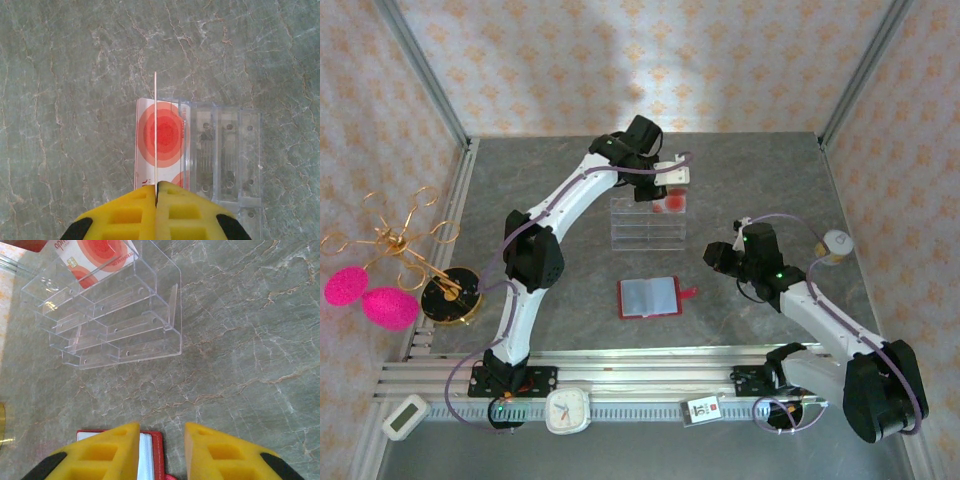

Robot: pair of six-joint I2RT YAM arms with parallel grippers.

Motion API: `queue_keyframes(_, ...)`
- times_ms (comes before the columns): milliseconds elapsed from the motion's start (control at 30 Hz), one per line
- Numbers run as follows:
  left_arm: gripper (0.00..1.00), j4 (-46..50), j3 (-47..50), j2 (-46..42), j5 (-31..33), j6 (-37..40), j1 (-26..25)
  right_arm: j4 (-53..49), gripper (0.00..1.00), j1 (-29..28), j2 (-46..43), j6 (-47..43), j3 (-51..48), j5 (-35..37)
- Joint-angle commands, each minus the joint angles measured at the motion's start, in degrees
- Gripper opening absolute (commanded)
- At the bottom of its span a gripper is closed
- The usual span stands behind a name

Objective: Take the credit cards out of the card holder

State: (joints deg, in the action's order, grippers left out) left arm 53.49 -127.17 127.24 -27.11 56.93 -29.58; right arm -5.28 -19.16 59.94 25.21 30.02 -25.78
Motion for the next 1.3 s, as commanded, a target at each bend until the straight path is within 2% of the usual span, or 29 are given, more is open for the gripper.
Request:
queue_keyframes(0,0.0,-1.63,0.85,1.63,0.08,-0.26,0.22,1.24,0.29,0.42,0.17,-1.05,2.16,1.42)
queue_keyframes(700,0.0,-0.25,2.99,1.66,0.83,0.99,0.16,1.93,0.28,0.67,1.31,-1.3,2.59,0.54)
queue_keyframes(1100,0.0,-2.47,3.53,1.63,1.41,-0.94,0.09,2.2,0.29,0.95,1.37,-1.39,2.24,0.16)
queue_keyframes(1267,0.23,-4.7,3.85,1.13,2.15,-2.73,0.19,2.16,0.28,0.93,0.99,-1.39,2.24,0.11)
